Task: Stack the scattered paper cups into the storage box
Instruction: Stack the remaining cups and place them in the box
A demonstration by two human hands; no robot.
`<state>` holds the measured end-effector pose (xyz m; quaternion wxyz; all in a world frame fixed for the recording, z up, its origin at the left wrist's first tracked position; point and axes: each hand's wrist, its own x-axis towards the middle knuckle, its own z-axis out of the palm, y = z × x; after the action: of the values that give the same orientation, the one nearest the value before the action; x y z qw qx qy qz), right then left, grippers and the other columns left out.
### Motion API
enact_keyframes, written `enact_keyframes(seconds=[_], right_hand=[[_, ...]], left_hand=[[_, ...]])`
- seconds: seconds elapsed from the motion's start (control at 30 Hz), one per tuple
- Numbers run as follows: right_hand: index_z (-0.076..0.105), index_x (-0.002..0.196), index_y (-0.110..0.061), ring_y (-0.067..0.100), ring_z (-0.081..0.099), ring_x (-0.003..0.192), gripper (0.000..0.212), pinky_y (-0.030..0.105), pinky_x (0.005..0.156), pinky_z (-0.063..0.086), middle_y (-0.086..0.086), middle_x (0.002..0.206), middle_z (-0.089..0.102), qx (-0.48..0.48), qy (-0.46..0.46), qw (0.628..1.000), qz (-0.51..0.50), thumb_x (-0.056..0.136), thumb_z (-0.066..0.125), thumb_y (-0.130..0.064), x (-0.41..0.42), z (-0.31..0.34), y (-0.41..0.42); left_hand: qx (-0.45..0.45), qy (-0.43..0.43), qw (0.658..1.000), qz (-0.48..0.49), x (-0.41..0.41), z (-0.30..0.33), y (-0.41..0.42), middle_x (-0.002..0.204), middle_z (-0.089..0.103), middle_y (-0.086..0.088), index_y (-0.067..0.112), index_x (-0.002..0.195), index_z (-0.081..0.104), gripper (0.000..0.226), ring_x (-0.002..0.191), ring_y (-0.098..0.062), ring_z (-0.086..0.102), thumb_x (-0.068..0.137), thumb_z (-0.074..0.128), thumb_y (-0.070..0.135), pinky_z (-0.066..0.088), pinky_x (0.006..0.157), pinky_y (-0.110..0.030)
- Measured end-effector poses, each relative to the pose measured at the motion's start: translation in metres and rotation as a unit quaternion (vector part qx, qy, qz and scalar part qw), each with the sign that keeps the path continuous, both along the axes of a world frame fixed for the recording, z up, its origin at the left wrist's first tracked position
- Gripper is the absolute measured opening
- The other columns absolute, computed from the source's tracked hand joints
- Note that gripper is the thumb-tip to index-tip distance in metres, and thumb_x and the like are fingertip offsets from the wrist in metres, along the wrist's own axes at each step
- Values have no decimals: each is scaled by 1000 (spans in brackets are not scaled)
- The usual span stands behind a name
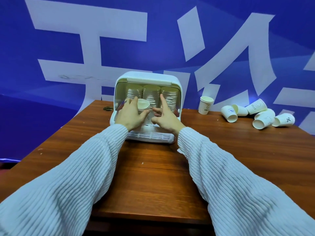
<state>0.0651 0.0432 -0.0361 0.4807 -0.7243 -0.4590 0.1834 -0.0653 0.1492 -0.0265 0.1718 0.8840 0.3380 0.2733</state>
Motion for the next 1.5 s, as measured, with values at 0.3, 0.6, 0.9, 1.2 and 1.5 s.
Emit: enact_keyframes(seconds=[0.3,0.6,0.9,1.2,1.5], right_hand=[[-8,164,-35,11,61,104,107,15,71,52,18,150,50,0,12,999,36,93,65,-1,-8,11,-17],[-4,165,-31,15,65,98,102,18,75,55,15,146,52,13,4,1000,18,94,64,-2,-9,10,-15],[55,143,-19,11,62,114,51,28,97,55,3,128,64,180,50,977,-102,95,61,-3,-8,12,-36],[67,106,-23,14,67,96,25,18,79,51,-2,103,71,224,-13,933,-282,96,59,-2,81,-22,-118],[63,128,-31,20,57,120,39,43,105,46,-6,125,67,71,-132,909,-389,89,59,-30,186,-65,-142]], left_hand=[[28,38,998,49,5,6,7,149,43,-19,13,152,38,79,133,-42,51,93,59,61,42,107,-54],[1,13,1000,-16,7,1,7,154,46,-16,11,155,37,86,144,-32,40,92,62,63,33,116,-51],[124,-122,985,-21,17,4,-27,140,55,-12,14,141,54,57,137,-33,42,93,61,44,38,113,-50],[133,-269,928,-221,118,-27,-156,116,66,-5,11,114,68,26,110,-22,56,89,63,19,46,98,-33],[-8,-185,954,-235,172,-70,-173,125,58,8,23,126,61,32,118,-9,52,94,61,27,46,98,-29]])
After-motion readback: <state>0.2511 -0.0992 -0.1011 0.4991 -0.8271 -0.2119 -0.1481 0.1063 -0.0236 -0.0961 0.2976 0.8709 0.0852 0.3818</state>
